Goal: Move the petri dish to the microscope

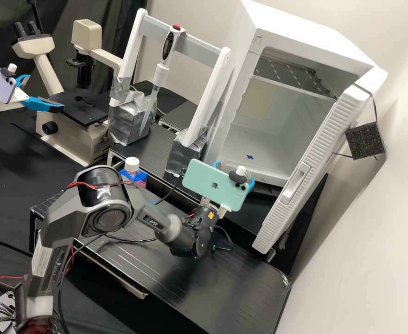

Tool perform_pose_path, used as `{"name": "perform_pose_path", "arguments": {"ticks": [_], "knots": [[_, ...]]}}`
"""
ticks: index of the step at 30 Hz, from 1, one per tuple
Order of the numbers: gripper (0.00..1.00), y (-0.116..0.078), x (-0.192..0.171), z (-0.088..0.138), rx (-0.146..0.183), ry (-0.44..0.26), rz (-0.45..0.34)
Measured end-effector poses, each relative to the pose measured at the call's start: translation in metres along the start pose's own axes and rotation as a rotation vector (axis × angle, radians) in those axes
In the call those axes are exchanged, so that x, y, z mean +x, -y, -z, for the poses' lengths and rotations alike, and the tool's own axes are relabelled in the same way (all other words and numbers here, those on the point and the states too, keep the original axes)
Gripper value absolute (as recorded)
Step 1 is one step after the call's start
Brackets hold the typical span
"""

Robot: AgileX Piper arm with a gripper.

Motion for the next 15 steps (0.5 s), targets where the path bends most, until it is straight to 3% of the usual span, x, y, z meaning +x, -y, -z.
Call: {"name": "perform_pose_path", "arguments": {"ticks": [4,9,15], "knots": [[0.0,0.005,-0.02,0.007,0.009,-0.014,0.003],[0.0,0.016,-0.044,0.027,-0.003,-0.015,0.033],[0.0,0.029,-0.061,0.055,-0.026,-0.064,0.063]]}}
